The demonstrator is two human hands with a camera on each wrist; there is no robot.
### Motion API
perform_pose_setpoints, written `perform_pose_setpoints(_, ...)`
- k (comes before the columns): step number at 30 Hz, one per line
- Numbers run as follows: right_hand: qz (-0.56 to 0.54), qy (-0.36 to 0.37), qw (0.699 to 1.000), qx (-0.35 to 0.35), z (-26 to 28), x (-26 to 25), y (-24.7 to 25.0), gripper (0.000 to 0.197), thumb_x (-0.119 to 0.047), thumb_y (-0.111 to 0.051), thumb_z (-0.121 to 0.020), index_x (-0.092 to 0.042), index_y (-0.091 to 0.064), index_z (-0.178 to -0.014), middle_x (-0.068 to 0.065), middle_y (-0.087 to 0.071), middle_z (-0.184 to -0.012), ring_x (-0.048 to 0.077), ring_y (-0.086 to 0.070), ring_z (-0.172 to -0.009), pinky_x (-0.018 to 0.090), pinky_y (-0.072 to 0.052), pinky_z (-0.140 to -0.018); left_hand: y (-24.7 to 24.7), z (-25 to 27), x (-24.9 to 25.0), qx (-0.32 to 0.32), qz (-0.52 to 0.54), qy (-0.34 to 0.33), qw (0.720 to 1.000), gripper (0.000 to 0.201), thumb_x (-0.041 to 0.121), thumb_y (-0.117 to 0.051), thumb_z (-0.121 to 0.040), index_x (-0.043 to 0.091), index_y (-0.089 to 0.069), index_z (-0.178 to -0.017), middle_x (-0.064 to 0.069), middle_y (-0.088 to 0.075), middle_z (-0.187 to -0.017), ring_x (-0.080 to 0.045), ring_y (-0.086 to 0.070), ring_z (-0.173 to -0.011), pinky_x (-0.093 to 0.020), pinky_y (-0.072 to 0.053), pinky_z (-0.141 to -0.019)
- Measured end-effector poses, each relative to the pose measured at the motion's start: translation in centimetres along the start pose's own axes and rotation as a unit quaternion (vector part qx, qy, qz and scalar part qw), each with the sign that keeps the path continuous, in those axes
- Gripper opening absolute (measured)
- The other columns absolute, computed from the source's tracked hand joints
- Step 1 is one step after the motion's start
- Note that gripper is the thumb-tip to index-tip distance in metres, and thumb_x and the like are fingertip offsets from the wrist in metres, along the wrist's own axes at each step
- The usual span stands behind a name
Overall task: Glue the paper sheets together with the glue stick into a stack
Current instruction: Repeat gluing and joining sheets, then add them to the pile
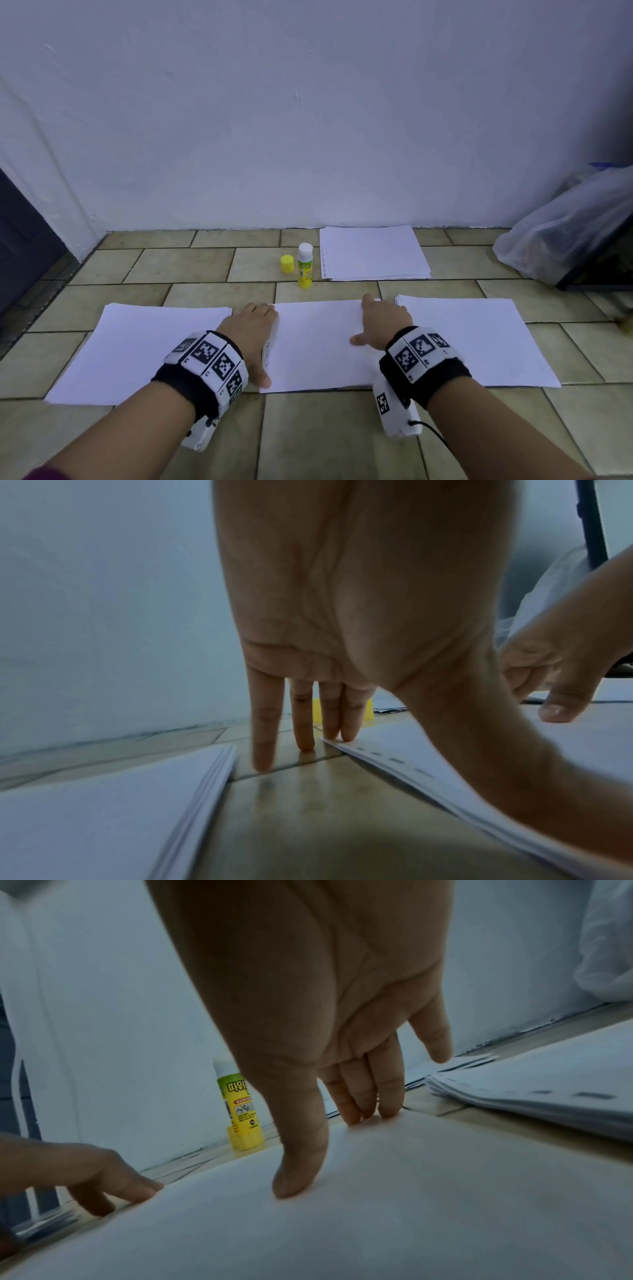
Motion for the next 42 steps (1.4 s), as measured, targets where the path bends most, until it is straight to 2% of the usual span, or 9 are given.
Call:
perform_pose_setpoints(7,0.032,-0.001,0.999,0.040,0.6,-0.8,0.3,0.068,-0.044,-0.071,-0.080,-0.011,-0.042,-0.132,0.012,-0.031,-0.137,0.028,-0.029,-0.131,0.038,-0.043,-0.098,1.9,0.4,0.6,0.007,-0.024,0.000,1.000,0.091,0.075,-0.058,-0.072,0.015,-0.038,-0.137,0.000,-0.038,-0.137,-0.019,-0.032,-0.127,-0.036,-0.039,-0.098)
perform_pose_setpoints(11,0.055,0.028,0.997,0.040,1.4,-2.3,-0.3,0.057,-0.038,-0.070,-0.080,-0.010,-0.050,-0.125,0.013,-0.032,-0.133,0.029,-0.031,-0.127,0.036,-0.042,-0.095,2.2,1.2,4.3,0.088,0.019,-0.051,0.995,0.077,0.057,-0.059,-0.084,0.013,-0.034,-0.142,-0.003,-0.016,-0.154,-0.022,-0.022,-0.138,-0.040,-0.034,-0.107)
perform_pose_setpoints(15,0.017,0.065,0.998,0.017,2.1,-3.9,-1.1,0.035,-0.020,-0.055,-0.091,-0.004,-0.048,-0.122,0.016,-0.040,-0.130,0.029,-0.042,-0.120,0.031,-0.040,-0.095,0.0,1.9,7.1,0.038,0.064,-0.152,0.986,0.078,0.041,-0.058,-0.091,0.019,-0.016,-0.153,0.005,-0.003,-0.161,-0.015,-0.008,-0.146,-0.037,-0.023,-0.116)
perform_pose_setpoints(19,0.030,0.085,0.996,0.015,3.1,-5.6,-1.6,0.017,-0.015,-0.039,-0.096,-0.006,-0.044,-0.082,0.013,-0.045,-0.092,0.031,-0.040,-0.117,0.029,-0.035,-0.085,-0.3,2.5,6.3,0.060,0.044,-0.119,0.990,0.065,0.039,-0.054,-0.094,0.017,-0.025,-0.149,0.001,-0.019,-0.156,-0.019,-0.023,-0.140,-0.038,-0.035,-0.107)
perform_pose_setpoints(21,0.036,0.076,0.996,0.026,3.0,-6.5,-2.4,0.021,-0.021,-0.041,-0.096,-0.002,-0.049,-0.100,0.014,-0.046,-0.107,0.031,-0.036,-0.120,0.024,-0.035,-0.075,0.1,3.1,6.1,0.078,0.032,-0.100,0.991,0.048,0.033,-0.050,-0.096,0.014,-0.038,-0.139,-0.004,-0.034,-0.145,-0.022,-0.034,-0.131,-0.036,-0.040,-0.099)
perform_pose_setpoints(25,0.034,0.090,0.994,0.042,3.4,-8.5,-3.4,0.051,-0.023,-0.048,-0.094,-0.007,-0.030,-0.139,0.012,-0.030,-0.138,0.029,-0.029,-0.129,0.035,-0.042,-0.089,0.2,3.4,5.2,0.090,0.043,-0.032,0.995,0.027,0.018,-0.051,-0.094,0.010,-0.048,-0.120,-0.008,-0.044,-0.128,-0.025,-0.052,-0.111,-0.034,-0.044,-0.087)
perform_pose_setpoints(32,0.065,0.128,0.990,0.001,2.2,-9.6,-3.4,0.067,-0.017,-0.052,-0.090,-0.008,-0.018,-0.146,0.013,-0.014,-0.151,0.027,-0.016,-0.140,0.048,-0.030,-0.104,-0.6,1.5,1.5,0.036,0.110,-0.006,0.993,0.115,0.053,-0.074,-0.074,0.009,-0.003,-0.153,-0.001,0.001,-0.161,-0.019,0.003,-0.148,-0.036,-0.016,-0.119)
perform_pose_setpoints(37,0.091,0.179,0.979,-0.032,1.8,-11.0,-3.7,0.080,-0.018,-0.051,-0.094,-0.007,0.004,-0.151,0.009,0.012,-0.160,0.022,0.011,-0.147,0.058,-0.006,-0.115,-1.0,0.8,1.1,0.034,0.081,0.001,0.996,0.121,0.058,-0.072,-0.073,0.008,0.004,-0.153,-0.001,0.006,-0.162,-0.017,0.009,-0.148,-0.034,-0.010,-0.120)
perform_pose_setpoints(42,0.068,0.226,0.970,-0.053,1.5,-11.5,-3.4,0.082,-0.015,-0.053,-0.092,-0.008,0.004,-0.152,0.003,0.008,-0.161,0.016,0.000,-0.148,0.051,-0.004,-0.118,-1.6,0.7,0.9,0.035,0.087,0.008,0.996,0.121,0.060,-0.071,-0.073,0.010,0.004,-0.154,-0.001,0.006,-0.162,-0.015,0.004,-0.148,-0.035,-0.012,-0.120)
Point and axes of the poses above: each hand's wrist, its own z-axis away from the middle knuckle, its own y-axis out of the back of the hand, x = y × z, the point moved 6 cm from there along -z, towards the middle knuckle
